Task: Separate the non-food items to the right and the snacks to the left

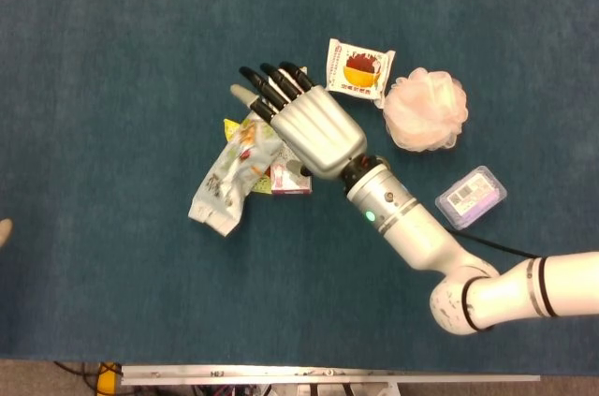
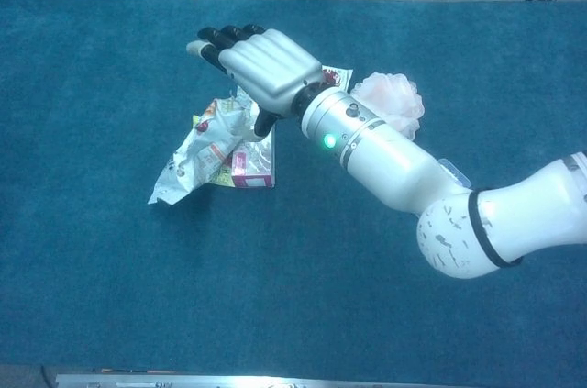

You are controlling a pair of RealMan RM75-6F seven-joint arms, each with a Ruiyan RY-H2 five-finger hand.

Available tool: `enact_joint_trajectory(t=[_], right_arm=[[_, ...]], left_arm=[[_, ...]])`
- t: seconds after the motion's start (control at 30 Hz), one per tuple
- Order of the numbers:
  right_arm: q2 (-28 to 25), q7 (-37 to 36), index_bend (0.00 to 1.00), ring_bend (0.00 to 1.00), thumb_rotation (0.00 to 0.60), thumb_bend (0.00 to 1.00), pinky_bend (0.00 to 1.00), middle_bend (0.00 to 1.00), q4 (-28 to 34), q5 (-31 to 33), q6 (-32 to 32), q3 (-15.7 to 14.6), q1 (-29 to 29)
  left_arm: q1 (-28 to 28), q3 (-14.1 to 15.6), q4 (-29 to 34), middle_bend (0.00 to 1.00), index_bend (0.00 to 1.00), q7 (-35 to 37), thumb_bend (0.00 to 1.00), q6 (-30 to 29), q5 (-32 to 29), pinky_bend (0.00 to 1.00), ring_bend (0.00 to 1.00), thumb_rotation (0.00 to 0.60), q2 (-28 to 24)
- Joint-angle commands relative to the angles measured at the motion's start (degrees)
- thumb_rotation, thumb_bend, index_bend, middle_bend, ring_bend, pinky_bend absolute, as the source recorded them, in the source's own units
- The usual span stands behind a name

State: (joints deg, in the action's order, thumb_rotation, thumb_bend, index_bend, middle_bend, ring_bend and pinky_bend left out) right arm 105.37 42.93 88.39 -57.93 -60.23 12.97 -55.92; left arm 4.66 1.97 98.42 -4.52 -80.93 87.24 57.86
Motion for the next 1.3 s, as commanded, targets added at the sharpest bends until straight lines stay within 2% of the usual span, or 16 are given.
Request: enact_joint_trajectory(t=[0.03,0.13,0.23,0.4,0.6,0.9,1.0,1.17,1.3], right_arm=[[-0.7,0.5,0.00,0.00,0.600,0.00,0.10,0.00,0.2,0.6,-0.2,0.0,0.3],[-2.4,1.9,0.00,0.00,0.600,0.00,0.13,0.00,0.6,3.0,-0.1,0.1,0.6],[-4.3,3.1,0.00,0.00,0.600,0.00,0.20,0.00,0.3,5.6,-0.2,0.5,1.1],[-7.1,3.8,0.00,0.04,0.600,0.00,0.26,0.07,-1.5,10.3,-0.2,1.5,1.7],[-8.0,5.0,0.00,0.05,0.600,0.00,0.27,0.09,-6.2,14.9,1.8,1.1,1.3],[-6.3,6.5,0.00,0.05,0.600,0.00,0.27,0.09,-13.1,22.2,5.8,0.7,-0.3],[-8.1,8.7,0.00,0.05,0.600,0.00,0.27,0.09,-11.5,25.5,7.1,0.0,-0.9],[-15.9,13.0,0.00,0.05,0.600,0.00,0.27,0.09,-3.1,30.6,6.1,-1.6,-1.3],[-21.5,12.9,0.00,0.05,0.600,0.00,0.27,0.09,2.3,33.1,5.4,-2.0,-1.0]], left_arm=[[0.1,0.0,0.1,0.01,0.00,-0.1,0.23,0.1,0.1,0.03,0.00,0.600,0.0],[0.0,0.1,0.1,0.01,0.00,-0.2,0.23,0.0,0.2,0.03,0.00,0.600,0.0],[0.0,0.1,0.1,0.01,0.00,-0.1,0.23,0.1,0.1,0.03,0.00,0.600,0.0],[-0.2,0.4,-0.2,0.01,0.00,0.0,0.23,0.2,0.0,0.03,0.00,0.600,0.2],[-0.1,0.3,0.0,0.01,0.00,-0.1,0.23,0.2,0.1,0.03,0.00,0.600,0.2],[-0.4,0.5,0.1,0.01,0.00,-0.1,0.23,0.2,-0.1,0.03,0.00,0.600,-0.2],[-0.7,0.5,0.0,0.01,0.00,0.1,0.23,-0.1,-0.2,0.03,0.00,0.600,-0.3],[-0.9,0.5,-0.4,0.01,0.00,0.6,0.23,0.0,-0.6,0.03,0.00,0.600,-0.4],[-0.7,0.6,-0.9,0.01,0.00,0.8,0.23,0.5,-0.8,0.03,0.00,0.600,0.0]])
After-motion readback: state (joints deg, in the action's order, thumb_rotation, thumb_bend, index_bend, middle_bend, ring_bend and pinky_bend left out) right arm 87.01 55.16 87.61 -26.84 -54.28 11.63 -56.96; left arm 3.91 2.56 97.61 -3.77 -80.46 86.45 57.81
